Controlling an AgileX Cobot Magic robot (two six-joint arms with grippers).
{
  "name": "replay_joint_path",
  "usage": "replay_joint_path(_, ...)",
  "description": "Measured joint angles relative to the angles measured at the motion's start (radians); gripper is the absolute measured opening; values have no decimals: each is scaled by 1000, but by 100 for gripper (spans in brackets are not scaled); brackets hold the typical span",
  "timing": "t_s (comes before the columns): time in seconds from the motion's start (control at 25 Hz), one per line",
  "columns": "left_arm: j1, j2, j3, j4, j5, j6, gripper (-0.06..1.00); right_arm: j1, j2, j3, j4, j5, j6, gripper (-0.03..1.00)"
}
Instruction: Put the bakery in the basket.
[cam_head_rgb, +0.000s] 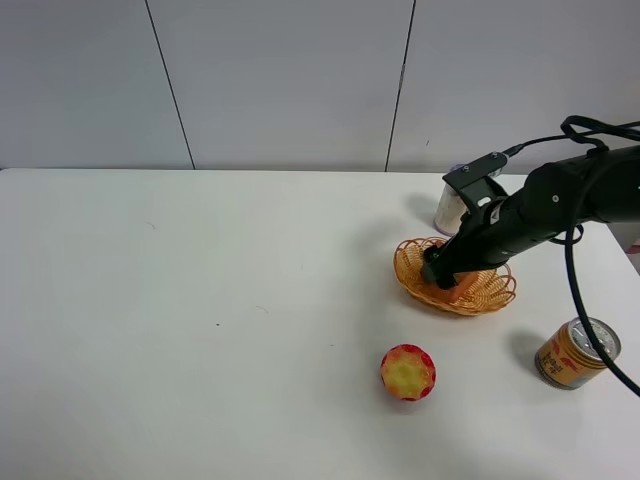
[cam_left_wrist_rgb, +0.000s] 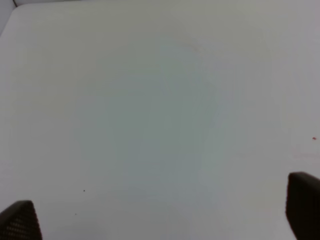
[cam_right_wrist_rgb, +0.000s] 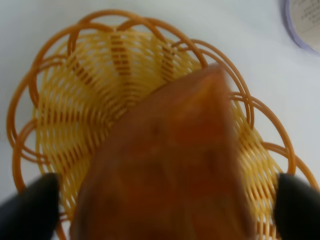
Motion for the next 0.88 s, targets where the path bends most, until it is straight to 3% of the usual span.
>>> replay_joint_path(0.28,0,0,0,0,0,0,100,5,-136,7,48,47,14,99)
replay_joint_path(0.6,0,0,0,1,0,0,100,-14,-720,7,147,70,114,99)
replay_joint_path(0.68,0,0,0,1,0,0,100,-66,-855,7,128,117,164,99)
replay_joint_path(0.88,0,0,0,1,0,0,100,-269,-1146,30,28,381,207,99)
